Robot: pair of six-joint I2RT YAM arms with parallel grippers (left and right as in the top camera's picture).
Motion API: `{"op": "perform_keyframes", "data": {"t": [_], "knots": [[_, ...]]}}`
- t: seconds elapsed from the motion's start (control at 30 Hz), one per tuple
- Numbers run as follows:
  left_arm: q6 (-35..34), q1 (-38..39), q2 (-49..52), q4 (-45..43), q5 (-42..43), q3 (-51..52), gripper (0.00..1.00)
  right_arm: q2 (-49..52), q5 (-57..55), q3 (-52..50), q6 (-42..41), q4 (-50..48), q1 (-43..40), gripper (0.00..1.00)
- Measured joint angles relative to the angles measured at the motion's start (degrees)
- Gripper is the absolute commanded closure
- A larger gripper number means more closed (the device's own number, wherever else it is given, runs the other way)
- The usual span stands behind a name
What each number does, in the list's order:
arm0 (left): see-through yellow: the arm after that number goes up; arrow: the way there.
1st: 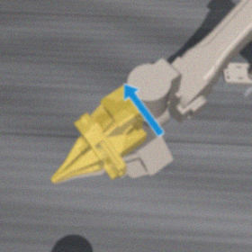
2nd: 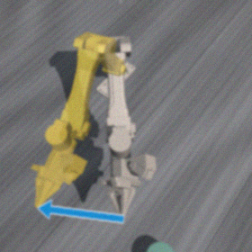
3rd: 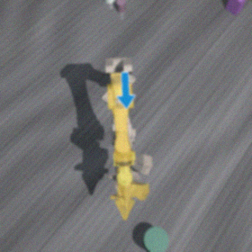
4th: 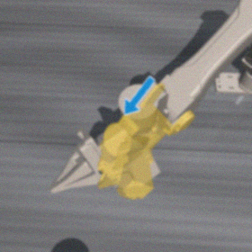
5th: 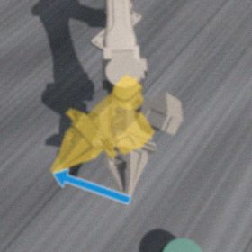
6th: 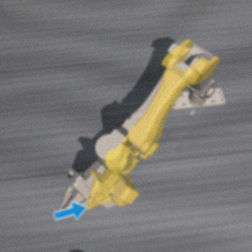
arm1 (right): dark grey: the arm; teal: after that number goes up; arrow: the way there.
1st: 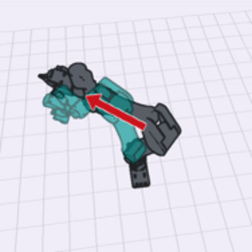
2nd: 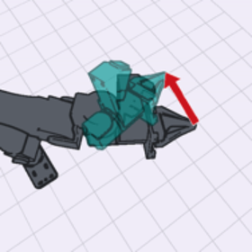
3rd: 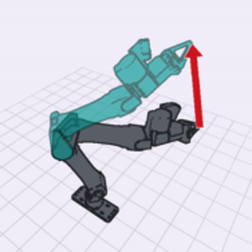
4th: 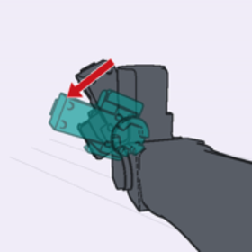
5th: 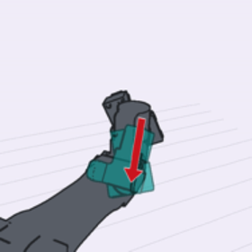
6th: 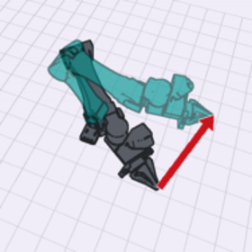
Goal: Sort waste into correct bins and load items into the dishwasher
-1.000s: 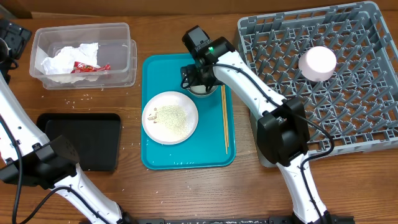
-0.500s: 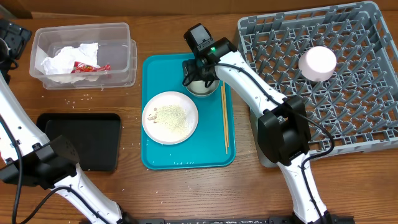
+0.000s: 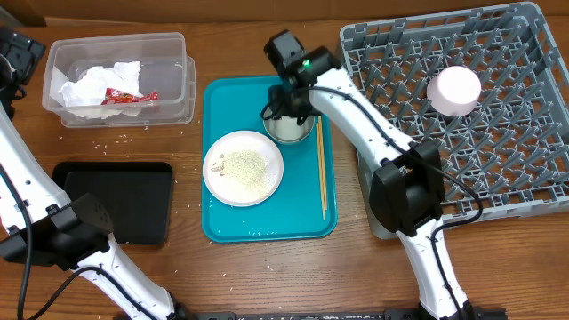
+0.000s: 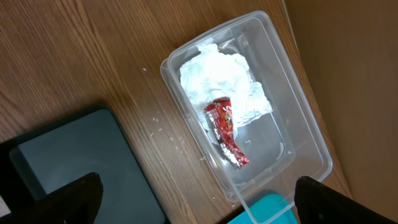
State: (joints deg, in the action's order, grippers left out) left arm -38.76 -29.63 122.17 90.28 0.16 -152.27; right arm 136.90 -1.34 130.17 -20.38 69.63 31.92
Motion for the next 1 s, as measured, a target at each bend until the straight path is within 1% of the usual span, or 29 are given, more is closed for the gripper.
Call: {"op": "perform_keyframes", "data": {"t": [0.1,0.23,0.33,0.37,0.4,0.47,0.6,0.77,0.87,1.0], "knots": [[0.0,0.0,0.0,0.0,0.0,0.0,0.0,0.0,0.09,8.07,-0.35,5.62,-1.33,0.43],[0.0,0.0,0.0,-0.02,0.0,0.0,0.0,-0.02,0.07,21.68,-0.66,13.68,-5.84,0.43],[0.02,0.0,0.0,-0.02,-0.02,0.0,0.0,-0.22,-0.96,31.65,-1.88,20.96,-11.69,0.43],[0.02,0.0,0.0,-0.02,0.0,0.0,0.0,-0.35,-1.46,33.68,-2.16,22.62,-13.38,0.48],[0.0,0.0,0.0,-0.02,-0.02,0.0,0.0,-0.72,-2.32,36.06,-2.54,25.22,-16.09,0.48],[0.0,0.0,0.0,-0.02,-0.02,0.0,0.0,-1.36,-3.06,38.38,-2.56,27.15,-20.81,0.48],[0.0,0.0,0.0,-0.02,-0.02,0.0,0.0,-2.01,-2.49,39.12,-3.19,27.41,-29.51,0.49],[0.0,0.0,0.0,-0.02,-0.02,0.0,0.0,-2.16,-1.62,37.55,-3.54,27.41,-37.03,0.48],[0.0,0.0,0.0,-0.02,-0.02,0.0,0.0,-2.38,-1.38,33.68,-3.54,27.45,-40.09,0.48],[0.0,0.0,0.0,-0.02,-0.02,0.0,0.0,-3.45,-0.92,24.57,-3.54,27.47,-43.45,0.48]]}}
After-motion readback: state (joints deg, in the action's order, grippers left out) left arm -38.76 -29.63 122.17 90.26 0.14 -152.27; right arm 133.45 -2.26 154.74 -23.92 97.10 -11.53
